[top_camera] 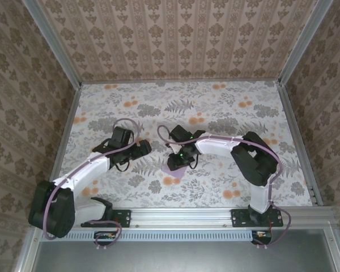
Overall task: Fold a paper plane with a square sheet of paper (pick it up from the middle)
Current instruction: First fold in half a square sheet of paper at the center of the table, then fold the triangle a second time at the center of the table.
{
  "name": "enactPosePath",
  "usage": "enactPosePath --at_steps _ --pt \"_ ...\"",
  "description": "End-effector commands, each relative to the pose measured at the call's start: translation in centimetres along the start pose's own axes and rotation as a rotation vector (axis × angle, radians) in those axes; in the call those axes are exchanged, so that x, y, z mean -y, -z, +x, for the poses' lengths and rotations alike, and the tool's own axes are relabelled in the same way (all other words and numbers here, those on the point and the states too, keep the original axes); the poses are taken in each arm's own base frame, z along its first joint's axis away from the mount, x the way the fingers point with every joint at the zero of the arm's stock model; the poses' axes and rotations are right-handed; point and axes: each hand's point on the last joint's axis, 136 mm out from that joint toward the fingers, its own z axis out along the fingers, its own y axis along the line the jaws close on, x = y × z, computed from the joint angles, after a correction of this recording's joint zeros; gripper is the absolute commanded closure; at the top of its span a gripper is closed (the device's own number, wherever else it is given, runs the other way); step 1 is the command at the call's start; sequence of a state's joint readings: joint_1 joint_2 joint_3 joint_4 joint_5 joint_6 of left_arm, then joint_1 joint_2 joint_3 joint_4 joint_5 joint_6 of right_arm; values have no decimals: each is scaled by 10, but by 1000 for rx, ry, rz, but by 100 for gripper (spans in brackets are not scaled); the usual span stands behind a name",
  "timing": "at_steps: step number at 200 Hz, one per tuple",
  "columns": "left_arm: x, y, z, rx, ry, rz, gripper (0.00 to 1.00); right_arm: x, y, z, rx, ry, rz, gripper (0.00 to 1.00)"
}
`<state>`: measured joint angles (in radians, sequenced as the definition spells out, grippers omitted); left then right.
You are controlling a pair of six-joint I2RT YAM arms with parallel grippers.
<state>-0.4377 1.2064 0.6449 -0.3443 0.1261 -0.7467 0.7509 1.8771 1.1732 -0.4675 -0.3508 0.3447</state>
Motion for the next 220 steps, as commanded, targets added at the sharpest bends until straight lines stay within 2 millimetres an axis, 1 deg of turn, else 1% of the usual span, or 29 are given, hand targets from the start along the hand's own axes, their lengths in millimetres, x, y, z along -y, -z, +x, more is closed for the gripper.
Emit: enactPosePath --at_steps 1,9,14,24,33,39,41,46,73,89,109,130,153,175,194,220 --pt "18 1 -2 -20 -30 71 0 10 39 -25 133 -62 1 58" --pt "21 -1 -1 -30 -30 79 0 23 46 -32 176 -128 37 56" --pt "23 -1 0 -36 -31 86 0 34 50 -36 201 -171 75 55" --pt "25 -3 1 -48 -31 95 0 56 55 -39 226 -252 147 53" --pt "27 -4 3 -63 -29 103 0 70 56 -41 233 -310 179 53" --pt "28 -6 4 -74 -20 104 0 78 55 -42 232 -347 187 53" --pt "33 -6 9 -88 -36 114 0 79 55 -43 233 -358 188 53" --pt "35 -8 13 -105 -34 119 0 83 54 -43 228 -383 192 54" --pt "45 -14 24 -166 3 154 0 108 46 -42 204 -510 248 53" --pt "52 -17 31 -197 17 171 0 113 40 -46 200 -532 236 53" --pt "64 -21 42 -242 24 204 0 110 34 -55 196 -516 208 53" --pt "72 -26 52 -279 29 221 1 112 30 -60 191 -509 198 54" --pt "84 -31 62 -320 45 257 4 119 23 -56 167 -514 205 54" --pt "95 -34 71 -351 62 294 5 127 17 -51 145 -522 211 55" --pt "101 -37 78 -378 67 311 10 130 15 -47 133 -520 211 54" --pt "101 -41 84 -401 70 304 15 130 11 -44 122 -517 207 55"
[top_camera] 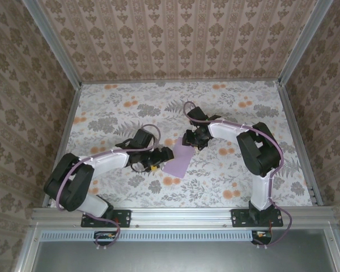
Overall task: Fold a paper plane with a square sheet of paper (pick it up from the middle)
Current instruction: Fold the triangle a second time at the center of the table.
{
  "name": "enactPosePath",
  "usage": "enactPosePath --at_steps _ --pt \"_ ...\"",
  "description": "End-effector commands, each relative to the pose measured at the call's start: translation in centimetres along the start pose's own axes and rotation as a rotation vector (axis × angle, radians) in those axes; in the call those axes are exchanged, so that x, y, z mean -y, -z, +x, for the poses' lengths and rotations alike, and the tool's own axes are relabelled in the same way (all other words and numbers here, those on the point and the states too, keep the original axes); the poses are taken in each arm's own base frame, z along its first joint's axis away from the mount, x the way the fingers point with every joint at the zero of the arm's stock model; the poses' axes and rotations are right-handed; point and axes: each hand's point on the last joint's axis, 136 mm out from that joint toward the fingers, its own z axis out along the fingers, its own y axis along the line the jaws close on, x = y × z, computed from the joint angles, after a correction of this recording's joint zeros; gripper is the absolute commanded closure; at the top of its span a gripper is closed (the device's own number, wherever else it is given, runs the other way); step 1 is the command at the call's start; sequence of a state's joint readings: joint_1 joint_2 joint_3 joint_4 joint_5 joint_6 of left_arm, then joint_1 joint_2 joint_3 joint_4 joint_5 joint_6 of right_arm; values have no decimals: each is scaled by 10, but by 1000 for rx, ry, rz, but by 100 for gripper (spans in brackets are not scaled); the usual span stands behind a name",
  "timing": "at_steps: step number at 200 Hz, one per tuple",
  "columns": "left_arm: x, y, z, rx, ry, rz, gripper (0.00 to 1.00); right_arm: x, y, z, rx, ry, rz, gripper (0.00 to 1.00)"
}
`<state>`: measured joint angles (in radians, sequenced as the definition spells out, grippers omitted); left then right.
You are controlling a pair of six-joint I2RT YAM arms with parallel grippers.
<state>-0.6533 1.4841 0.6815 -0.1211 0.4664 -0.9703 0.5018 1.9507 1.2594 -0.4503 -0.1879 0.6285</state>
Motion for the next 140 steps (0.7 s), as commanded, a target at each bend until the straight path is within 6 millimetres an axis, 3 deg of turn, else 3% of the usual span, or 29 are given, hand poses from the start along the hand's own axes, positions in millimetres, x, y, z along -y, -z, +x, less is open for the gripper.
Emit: enactPosePath --at_steps 1,63,140 --pt "14 -3 1 -20 14 46 15 19 -20 14 -62 -5 52 55" --pt "11 -12 7 -59 29 29 18 21 -23 16 -73 -2 44 56" --pt "30 -12 8 -79 -7 139 26 25 -26 20 -79 -6 45 57"
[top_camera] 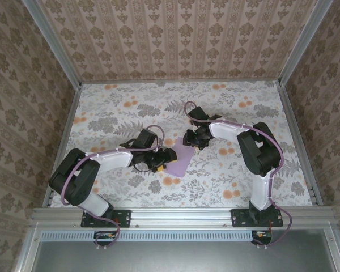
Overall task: Fold a paper plane with a square sheet of paper (pick it up from the middle)
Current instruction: Fold the triangle a second time at the center of the table.
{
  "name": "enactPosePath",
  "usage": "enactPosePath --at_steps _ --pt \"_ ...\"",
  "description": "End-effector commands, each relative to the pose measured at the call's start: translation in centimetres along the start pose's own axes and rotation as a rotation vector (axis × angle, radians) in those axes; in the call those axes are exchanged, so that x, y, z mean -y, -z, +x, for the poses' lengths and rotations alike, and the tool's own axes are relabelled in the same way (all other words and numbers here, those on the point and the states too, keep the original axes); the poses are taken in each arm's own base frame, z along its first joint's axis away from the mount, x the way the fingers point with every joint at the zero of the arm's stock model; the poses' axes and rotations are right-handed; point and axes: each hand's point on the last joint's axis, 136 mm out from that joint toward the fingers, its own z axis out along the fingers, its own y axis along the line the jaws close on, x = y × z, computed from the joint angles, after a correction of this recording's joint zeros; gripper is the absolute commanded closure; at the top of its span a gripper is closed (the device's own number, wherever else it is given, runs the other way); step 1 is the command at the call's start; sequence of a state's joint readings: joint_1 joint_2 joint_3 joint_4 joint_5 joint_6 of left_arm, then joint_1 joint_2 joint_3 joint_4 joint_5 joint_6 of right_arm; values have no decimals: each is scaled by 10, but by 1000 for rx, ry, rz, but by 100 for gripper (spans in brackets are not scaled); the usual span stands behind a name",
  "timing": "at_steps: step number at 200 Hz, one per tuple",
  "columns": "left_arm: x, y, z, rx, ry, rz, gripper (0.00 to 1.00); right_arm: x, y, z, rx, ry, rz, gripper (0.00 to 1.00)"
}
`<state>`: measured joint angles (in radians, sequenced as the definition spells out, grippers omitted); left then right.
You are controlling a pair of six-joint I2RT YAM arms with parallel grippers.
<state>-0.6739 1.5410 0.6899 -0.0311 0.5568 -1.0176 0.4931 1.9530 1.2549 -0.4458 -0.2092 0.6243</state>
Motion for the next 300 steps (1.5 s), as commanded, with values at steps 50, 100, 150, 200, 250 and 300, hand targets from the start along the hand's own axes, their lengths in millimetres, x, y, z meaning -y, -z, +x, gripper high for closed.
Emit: enactPosePath --at_steps 50,100,150,200,250,300 --pt "21 -1 -10 2 -79 112 26 23 -26 21 -75 -1 43 57" --pt "25 -2 -33 48 -188 120 27 23 -27 23 -82 -4 32 57" --pt "30 -9 -31 14 -225 167 33 22 -28 24 -86 -4 27 58" --pt "26 -5 -29 5 -238 167 40 21 -27 21 -85 -8 14 58" --pt "34 -7 -36 -13 -282 197 40 22 -29 23 -92 -11 10 58" --pt "31 -13 -43 -28 -280 192 44 21 -29 24 -98 -14 3 58"
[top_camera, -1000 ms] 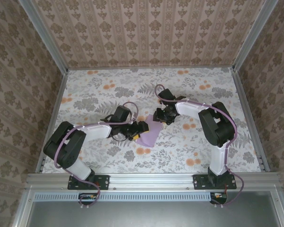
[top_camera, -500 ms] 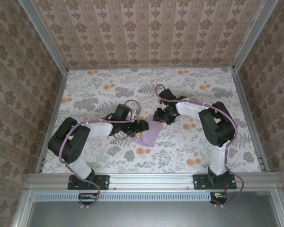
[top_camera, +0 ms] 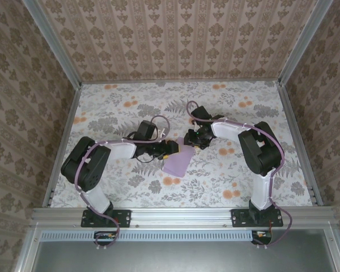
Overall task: Fold a paper plane with a square sheet of paper (pick it up from the middle)
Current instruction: Fold the triangle a second time at the center of the table.
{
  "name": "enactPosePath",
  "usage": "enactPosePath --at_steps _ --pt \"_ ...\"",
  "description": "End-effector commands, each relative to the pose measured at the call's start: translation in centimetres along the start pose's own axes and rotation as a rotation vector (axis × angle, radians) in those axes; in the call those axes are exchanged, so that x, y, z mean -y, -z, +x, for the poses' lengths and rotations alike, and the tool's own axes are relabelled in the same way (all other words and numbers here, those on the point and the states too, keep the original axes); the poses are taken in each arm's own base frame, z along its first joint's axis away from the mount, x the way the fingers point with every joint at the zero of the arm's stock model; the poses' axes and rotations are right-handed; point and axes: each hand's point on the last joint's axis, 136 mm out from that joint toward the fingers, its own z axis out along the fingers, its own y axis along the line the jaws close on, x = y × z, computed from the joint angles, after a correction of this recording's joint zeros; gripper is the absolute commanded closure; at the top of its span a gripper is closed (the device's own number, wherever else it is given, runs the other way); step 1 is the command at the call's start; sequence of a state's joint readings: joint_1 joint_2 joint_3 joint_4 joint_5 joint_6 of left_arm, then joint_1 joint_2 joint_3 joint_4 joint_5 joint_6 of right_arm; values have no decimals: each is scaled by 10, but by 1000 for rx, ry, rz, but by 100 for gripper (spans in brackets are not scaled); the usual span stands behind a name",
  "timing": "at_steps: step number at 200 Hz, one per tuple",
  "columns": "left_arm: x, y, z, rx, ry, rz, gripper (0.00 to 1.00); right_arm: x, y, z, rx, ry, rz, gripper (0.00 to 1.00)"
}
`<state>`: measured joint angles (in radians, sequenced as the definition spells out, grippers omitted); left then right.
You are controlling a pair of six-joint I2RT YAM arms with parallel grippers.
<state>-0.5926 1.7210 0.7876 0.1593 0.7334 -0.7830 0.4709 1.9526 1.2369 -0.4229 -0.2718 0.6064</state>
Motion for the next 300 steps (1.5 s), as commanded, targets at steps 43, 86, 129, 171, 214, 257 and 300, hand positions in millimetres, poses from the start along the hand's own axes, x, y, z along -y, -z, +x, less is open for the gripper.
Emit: enactPosePath --at_steps 43,86,129,171,214,257,300 --pt "-2 0 -2 -23 -12 16 52 22 -28 23 -76 -17 48 58" --pt "-14 1 6 -31 33 -25 74 7 -18 15 -58 4 -13 59" --pt "-24 2 5 -21 66 -86 88 -31 26 -7 35 57 -175 55" --pt "-22 6 3 5 53 -80 85 -47 52 -6 73 89 -260 52" --pt "-23 9 2 19 49 -85 89 -44 51 7 52 76 -285 53" --pt "-34 27 -7 128 62 -166 96 -44 44 19 28 55 -317 55" --pt "-46 43 -10 232 113 -224 97 -64 31 27 -9 76 -344 66"
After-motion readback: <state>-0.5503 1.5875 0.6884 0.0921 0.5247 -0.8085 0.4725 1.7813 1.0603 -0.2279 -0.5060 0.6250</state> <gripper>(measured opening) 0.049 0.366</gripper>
